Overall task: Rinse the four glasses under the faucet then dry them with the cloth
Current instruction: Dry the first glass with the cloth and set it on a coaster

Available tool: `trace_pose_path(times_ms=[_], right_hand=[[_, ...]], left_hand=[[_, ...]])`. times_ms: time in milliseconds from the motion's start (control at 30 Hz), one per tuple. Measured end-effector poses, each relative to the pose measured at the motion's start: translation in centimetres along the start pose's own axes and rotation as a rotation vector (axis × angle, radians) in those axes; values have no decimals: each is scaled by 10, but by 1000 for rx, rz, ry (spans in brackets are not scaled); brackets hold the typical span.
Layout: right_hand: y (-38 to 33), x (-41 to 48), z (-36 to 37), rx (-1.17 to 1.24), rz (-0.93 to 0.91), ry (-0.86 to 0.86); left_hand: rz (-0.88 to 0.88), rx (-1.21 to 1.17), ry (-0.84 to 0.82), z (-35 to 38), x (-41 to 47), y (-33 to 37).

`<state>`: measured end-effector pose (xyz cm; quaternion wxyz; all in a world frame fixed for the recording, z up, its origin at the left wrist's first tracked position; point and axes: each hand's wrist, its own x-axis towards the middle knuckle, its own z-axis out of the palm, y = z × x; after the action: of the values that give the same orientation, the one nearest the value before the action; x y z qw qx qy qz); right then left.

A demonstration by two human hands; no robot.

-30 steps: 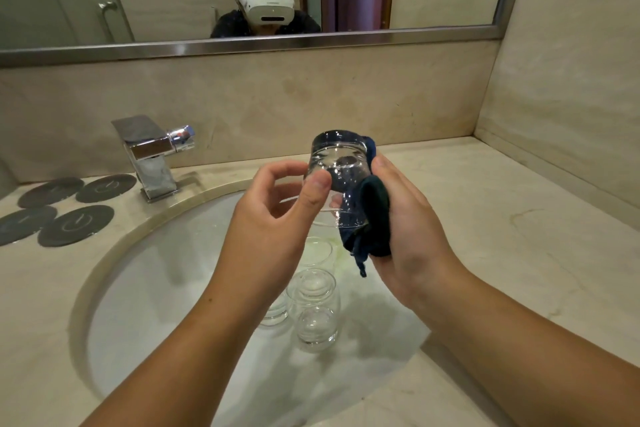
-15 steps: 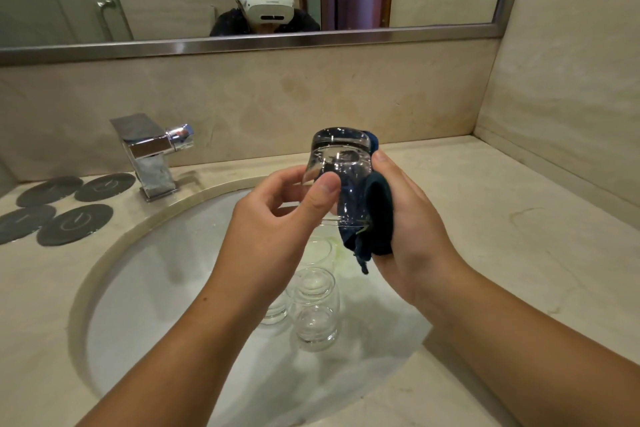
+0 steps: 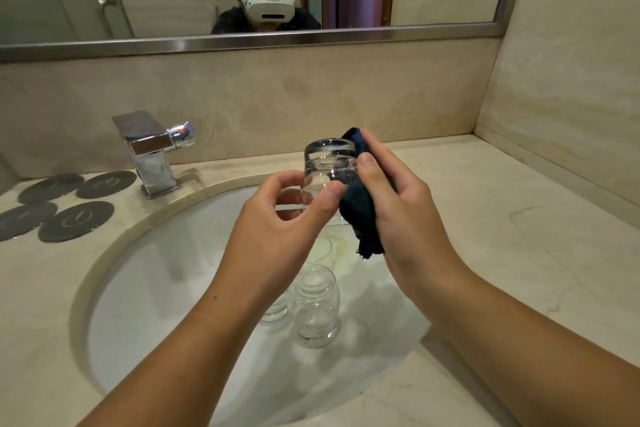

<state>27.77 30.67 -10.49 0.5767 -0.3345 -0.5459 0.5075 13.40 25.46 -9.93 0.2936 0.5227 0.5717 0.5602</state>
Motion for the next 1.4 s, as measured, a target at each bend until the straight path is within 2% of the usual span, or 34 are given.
trace_pose_path(times_ms=[133, 233, 433, 667, 800, 900, 1100, 1200, 1333, 1400], right_hand=[[-1, 1, -1, -2, 1, -5], [0, 4, -2, 81, 44, -10], [-5, 2, -2, 329, 249, -75], [-2, 1, 0, 153, 134, 11], [-2, 0, 0, 57, 48, -8], [0, 2, -1, 101, 73, -21], [-4, 2, -3, 283, 269, -100], [-1, 2, -2, 280, 235, -67], [-2, 3, -2, 156, 175, -30], [1, 3, -2, 89, 133, -19]], left_hand=[[7, 7, 24, -1, -1, 3], [16, -7, -2, -3, -2, 3], [33, -155, -56, -2, 0, 3], [53, 0, -8, 3, 2, 1], [23, 71, -30, 5, -4, 3], [18, 8, -15, 2, -4, 4], [13, -129, -93, 0, 0, 0], [-13, -94, -109, -2, 4, -3], [-6, -27, 2, -6, 7, -4], [6, -35, 8, -5, 6, -4]])
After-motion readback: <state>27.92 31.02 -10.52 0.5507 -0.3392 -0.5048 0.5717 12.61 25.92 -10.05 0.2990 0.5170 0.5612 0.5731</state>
